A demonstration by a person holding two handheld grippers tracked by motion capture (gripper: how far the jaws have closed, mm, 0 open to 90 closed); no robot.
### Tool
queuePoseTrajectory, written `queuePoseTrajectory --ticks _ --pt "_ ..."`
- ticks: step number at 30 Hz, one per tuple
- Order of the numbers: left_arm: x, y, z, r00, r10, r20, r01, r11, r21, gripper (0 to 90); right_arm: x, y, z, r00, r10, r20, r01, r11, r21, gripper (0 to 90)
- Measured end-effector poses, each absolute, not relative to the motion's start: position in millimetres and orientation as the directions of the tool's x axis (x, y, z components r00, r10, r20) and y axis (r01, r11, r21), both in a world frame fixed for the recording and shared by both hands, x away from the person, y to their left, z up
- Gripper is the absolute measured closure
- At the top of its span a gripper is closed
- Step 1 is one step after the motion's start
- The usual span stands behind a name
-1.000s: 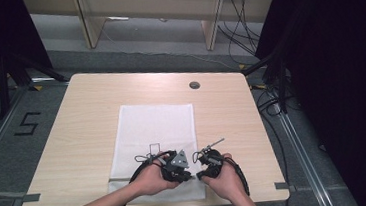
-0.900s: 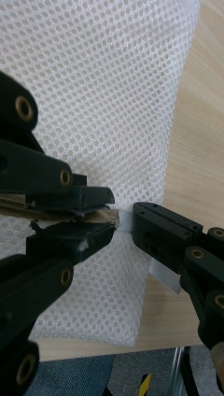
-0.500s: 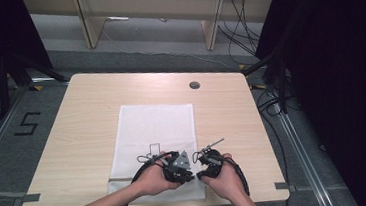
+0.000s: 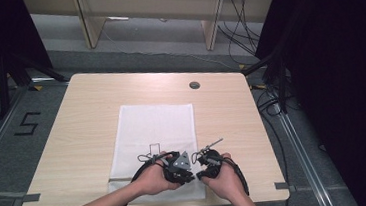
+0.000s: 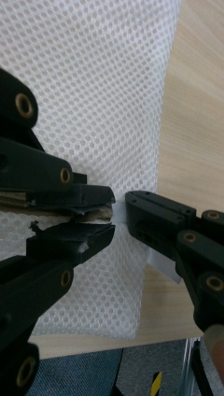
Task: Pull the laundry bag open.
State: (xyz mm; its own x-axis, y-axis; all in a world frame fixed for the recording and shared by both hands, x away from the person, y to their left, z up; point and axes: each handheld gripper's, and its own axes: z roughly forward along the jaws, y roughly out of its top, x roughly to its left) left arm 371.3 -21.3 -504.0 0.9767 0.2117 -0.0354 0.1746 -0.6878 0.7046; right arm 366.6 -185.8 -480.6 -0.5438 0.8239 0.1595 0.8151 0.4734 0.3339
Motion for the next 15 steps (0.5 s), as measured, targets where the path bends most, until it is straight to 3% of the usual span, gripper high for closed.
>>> queuePoseTrajectory --ticks 5,10,15 --pt "371.1 -26.1 -504.3 0.975 0.22 -0.021 0.171 -0.692 0.701 81.6 367.3 -186.9 -481.5 -0.555 0.816 0.161 0.806 0.481 0.344 90.0" --pt "370.7 -23.4 -505.4 0.963 0.256 -0.079 0.236 -0.67 0.703 86.8 366.7 -187.2 -481.5 -0.549 0.819 0.164 0.81 0.473 0.347 90.0" --pt "372.1 -24.9 -501.7 0.969 0.239 -0.054 0.212 -0.705 0.676 87.1 366.8 -187.6 -481.5 -0.553 0.817 0.166 0.808 0.476 0.348 90.0"
